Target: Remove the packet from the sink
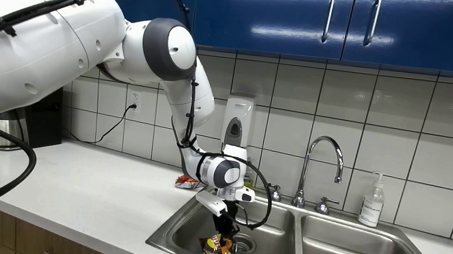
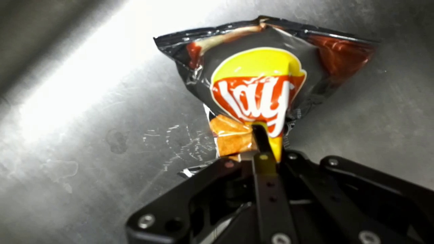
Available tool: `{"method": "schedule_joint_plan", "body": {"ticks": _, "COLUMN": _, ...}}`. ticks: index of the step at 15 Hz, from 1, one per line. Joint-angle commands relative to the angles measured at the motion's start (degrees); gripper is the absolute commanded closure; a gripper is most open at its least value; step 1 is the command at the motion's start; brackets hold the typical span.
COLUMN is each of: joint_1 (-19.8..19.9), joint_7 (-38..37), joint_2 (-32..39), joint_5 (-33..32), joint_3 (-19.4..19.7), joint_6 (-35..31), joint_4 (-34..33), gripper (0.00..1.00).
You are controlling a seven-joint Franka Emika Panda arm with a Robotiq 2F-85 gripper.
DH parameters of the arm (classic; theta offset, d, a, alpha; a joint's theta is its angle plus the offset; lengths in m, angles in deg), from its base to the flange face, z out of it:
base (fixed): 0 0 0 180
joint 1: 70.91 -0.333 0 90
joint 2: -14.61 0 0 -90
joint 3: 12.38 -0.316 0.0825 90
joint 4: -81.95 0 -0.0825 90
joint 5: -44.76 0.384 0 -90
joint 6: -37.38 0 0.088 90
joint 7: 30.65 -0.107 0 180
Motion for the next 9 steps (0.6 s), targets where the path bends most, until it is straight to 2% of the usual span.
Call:
{"method": "schedule_joint_plan", "body": {"ticks": 1, "joint_1": -0.52, "joint_7": -0.96, "joint_2": -1.44, "joint_5": -0.34, "joint_3": -0.10, "joint_6": 0.50, "joint_4": 0.74, "gripper": 1.00}}
{"method": "schedule_joint_plan", "body": {"ticks": 9, "joint_1": -2.13, "joint_7": -1.04, "joint_2": -6.48, "joint_5": -0.74, "joint_3": 0.19, "joint_6": 0.38, "joint_4": 3.12, "gripper": 1.00}}
